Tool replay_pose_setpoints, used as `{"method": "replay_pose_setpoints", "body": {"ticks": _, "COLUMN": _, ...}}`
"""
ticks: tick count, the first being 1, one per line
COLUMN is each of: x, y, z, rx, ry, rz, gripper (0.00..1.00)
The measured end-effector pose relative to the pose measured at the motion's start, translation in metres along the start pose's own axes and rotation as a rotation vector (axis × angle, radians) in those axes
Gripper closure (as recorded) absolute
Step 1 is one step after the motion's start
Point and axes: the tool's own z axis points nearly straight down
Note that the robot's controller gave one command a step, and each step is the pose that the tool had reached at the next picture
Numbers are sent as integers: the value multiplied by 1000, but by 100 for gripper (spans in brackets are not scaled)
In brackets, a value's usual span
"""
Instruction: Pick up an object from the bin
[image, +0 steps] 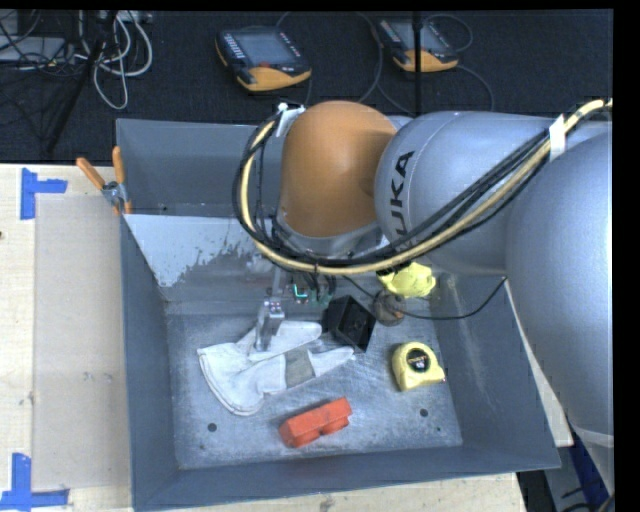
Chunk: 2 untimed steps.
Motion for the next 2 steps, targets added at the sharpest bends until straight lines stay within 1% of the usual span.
{"method": "replay_pose_setpoints", "body": {"ticks": 1, "x": 0, "y": -1, "z": 0, "rx": 0, "ry": 0, "rz": 2, "gripper": 0}}
{"method": "replay_pose_setpoints", "body": {"ticks": 2, "x": -5, "y": -16, "z": 88, "rx": 1, "ry": 0, "rz": -86, "gripper": 100}}
